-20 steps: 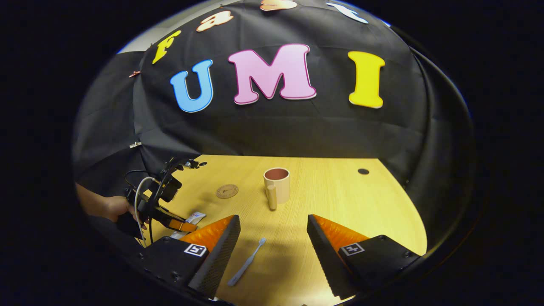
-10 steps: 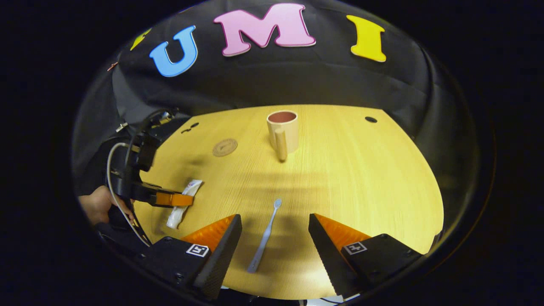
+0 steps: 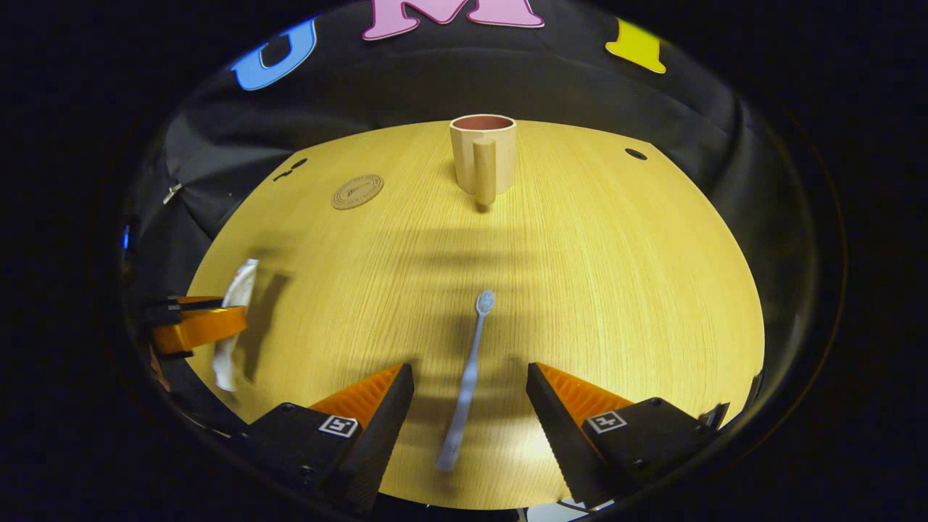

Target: Put the toothbrush and toothpaste on the desktop into the cup, then pick up the cup and place it on the coaster on the desktop.

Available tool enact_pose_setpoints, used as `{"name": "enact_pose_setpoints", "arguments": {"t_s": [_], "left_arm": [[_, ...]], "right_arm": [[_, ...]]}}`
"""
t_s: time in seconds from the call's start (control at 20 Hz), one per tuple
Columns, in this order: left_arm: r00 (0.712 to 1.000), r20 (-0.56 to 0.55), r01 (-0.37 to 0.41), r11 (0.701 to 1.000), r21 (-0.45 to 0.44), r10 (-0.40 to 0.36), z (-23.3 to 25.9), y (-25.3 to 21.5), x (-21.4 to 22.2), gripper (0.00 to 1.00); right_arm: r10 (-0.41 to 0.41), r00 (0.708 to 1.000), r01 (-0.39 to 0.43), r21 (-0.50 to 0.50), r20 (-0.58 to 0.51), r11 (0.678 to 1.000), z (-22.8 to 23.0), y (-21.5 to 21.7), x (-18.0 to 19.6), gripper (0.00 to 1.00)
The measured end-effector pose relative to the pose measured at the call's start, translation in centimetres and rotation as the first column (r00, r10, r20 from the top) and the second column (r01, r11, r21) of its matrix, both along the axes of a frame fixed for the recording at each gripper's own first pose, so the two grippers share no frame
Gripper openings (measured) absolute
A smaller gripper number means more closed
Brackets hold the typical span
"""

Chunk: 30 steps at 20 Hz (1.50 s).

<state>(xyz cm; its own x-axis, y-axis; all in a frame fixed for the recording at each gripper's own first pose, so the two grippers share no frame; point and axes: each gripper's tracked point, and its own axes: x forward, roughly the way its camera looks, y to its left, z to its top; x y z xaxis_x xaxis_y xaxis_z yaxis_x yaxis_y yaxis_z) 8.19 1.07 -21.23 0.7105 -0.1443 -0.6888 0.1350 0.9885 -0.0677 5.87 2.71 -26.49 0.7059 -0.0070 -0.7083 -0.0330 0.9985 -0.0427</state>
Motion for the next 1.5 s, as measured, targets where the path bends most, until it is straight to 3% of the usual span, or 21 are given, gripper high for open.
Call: {"name": "enact_pose_setpoints", "arguments": {"t_s": [0.25,0.3,0.4,0.55,0.6,0.75,0.95,1.0,1.05,1.15,1.2,1.25,1.5], "left_arm": [[0.999,0.041,-0.014,0.999,-0.042,0.016,1.8,1.5,-2.4,0.23],[0.999,0.042,-0.017,0.999,-0.044,0.019,1.9,1.9,-2.7,0.23],[0.999,0.033,-0.018,0.997,-0.070,0.020,1.6,2.0,-3.1,0.23],[0.999,0.015,-0.028,0.996,-0.083,0.029,1.0,2.4,-3.4,0.23],[0.999,0.019,-0.026,0.996,-0.088,0.028,1.2,2.3,-3.4,0.23],[1.000,0.016,-0.007,0.998,-0.062,0.008,1.2,2.1,-3.3,0.23],[1.000,0.027,0.016,0.998,-0.053,-0.015,1.5,0.8,-3.1,0.23],[0.999,0.030,0.020,0.999,-0.050,-0.019,1.6,0.6,-3.0,0.23],[0.999,0.036,0.024,0.999,-0.049,-0.022,1.7,0.2,-2.8,0.23],[0.998,0.053,0.031,0.998,-0.063,-0.028,2.3,-0.9,-2.3,0.22],[0.998,0.060,0.034,0.997,-0.072,-0.030,2.5,-1.5,-2.0,0.17],[0.997,0.070,0.035,0.996,-0.079,-0.030,2.9,-2.0,-1.7,0.22],[0.988,0.151,0.045,0.991,-0.126,-0.025,6.6,-5.2,0.7,0.22]], "right_arm": [[-0.029,0.998,0.029,-0.012,-0.049,1.000,-1.7,0.3,0.5,0.91],[-0.036,0.998,0.035,-0.017,-0.054,0.999,-1.8,0.2,0.6,0.80],[-0.053,0.997,0.052,-0.032,-0.050,0.998,-1.9,-0.2,0.9,0.68],[-0.051,0.996,0.048,-0.043,-0.077,0.998,-2.0,0.0,0.9,0.59],[-0.048,0.995,0.044,-0.045,-0.083,0.998,-2.0,0.1,1.0,0.39],[-0.024,0.997,0.021,-0.046,-0.070,0.999,-2.2,0.4,1.7,0.14],[0.022,0.996,-0.023,-0.013,-0.081,1.000,-2.2,1.2,1.7,0.08],[0.048,0.995,-0.049,-0.006,-0.086,0.999,-1.9,1.2,1.4,0.00],[0.062,0.994,-0.062,-0.001,-0.092,0.998,-1.9,1.1,1.4,0.06],[0.060,0.995,-0.058,0.019,-0.082,0.998,-1.8,0.8,1.2,0.05],[0.062,0.995,-0.060,0.035,-0.078,0.998,-1.5,0.7,0.9,0.06],[0.070,0.995,-0.067,0.043,-0.074,0.997,-1.2,0.4,0.7,0.06],[0.145,0.989,-0.145,0.045,-0.006,0.988,2.2,-1.2,0.5,0.05]]}}
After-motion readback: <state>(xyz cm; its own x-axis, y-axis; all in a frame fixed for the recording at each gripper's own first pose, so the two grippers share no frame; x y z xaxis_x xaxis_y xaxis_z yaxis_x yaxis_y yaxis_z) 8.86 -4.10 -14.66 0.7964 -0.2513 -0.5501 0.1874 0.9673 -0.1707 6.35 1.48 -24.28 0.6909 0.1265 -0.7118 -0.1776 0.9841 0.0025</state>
